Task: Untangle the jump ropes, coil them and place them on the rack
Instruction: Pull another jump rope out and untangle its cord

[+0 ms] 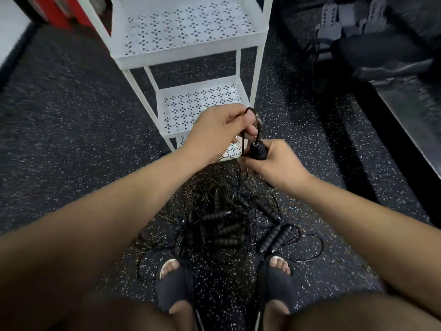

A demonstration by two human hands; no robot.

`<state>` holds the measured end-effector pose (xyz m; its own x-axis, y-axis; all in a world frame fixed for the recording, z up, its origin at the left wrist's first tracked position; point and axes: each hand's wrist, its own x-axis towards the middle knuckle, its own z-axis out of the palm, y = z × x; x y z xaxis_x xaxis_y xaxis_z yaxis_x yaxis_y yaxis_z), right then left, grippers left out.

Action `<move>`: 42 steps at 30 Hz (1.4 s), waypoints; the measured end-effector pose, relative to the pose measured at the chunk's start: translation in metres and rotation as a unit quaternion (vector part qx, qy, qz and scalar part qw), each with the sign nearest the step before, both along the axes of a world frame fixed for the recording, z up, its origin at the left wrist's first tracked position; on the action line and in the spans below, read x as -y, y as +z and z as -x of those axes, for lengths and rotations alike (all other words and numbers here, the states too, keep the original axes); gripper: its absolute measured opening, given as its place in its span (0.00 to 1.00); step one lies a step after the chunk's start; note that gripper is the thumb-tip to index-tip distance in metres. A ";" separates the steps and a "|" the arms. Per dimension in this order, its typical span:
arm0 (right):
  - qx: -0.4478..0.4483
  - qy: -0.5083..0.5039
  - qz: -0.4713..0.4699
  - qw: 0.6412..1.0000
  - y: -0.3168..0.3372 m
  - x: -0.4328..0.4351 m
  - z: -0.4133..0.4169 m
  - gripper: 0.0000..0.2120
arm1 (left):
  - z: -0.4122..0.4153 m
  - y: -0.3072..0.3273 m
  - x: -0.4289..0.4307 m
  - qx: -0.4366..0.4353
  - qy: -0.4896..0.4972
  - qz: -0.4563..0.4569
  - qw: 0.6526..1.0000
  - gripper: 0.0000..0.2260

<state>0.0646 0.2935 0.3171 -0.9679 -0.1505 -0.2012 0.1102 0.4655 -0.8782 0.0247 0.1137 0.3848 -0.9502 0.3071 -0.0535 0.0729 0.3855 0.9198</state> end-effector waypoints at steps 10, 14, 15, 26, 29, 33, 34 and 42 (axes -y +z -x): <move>-0.066 -0.096 0.161 0.980 0.114 0.020 -0.024 0.06 | -0.056 0.030 0.027 0.096 -0.037 0.073 0.992 0.18; -0.092 -0.145 0.250 0.953 0.161 0.037 -0.027 0.04 | -0.070 0.028 0.031 0.051 -0.061 0.149 0.986 0.09; -0.098 -0.159 0.267 0.945 0.170 0.040 -0.026 0.05 | -0.072 0.027 0.032 0.040 -0.055 0.168 0.983 0.07; -0.015 -0.232 0.293 0.927 0.143 0.050 -0.031 0.06 | -0.062 0.028 0.049 0.004 0.021 0.163 0.986 0.07; 0.032 -0.197 0.224 0.954 0.124 0.052 -0.031 0.04 | -0.054 0.046 0.049 -0.021 0.044 0.126 0.991 0.08; 0.044 -0.100 0.066 0.992 0.107 0.056 -0.027 0.05 | -0.050 0.068 0.049 -0.028 0.080 0.051 0.995 0.07; 0.044 -0.091 0.043 0.994 0.104 0.058 -0.025 0.05 | -0.049 0.071 0.049 -0.028 0.086 0.035 0.995 0.07; -0.011 -0.053 -0.018 0.998 0.100 0.075 -0.030 0.19 | -0.044 0.081 0.052 -0.051 0.118 -0.109 0.986 0.08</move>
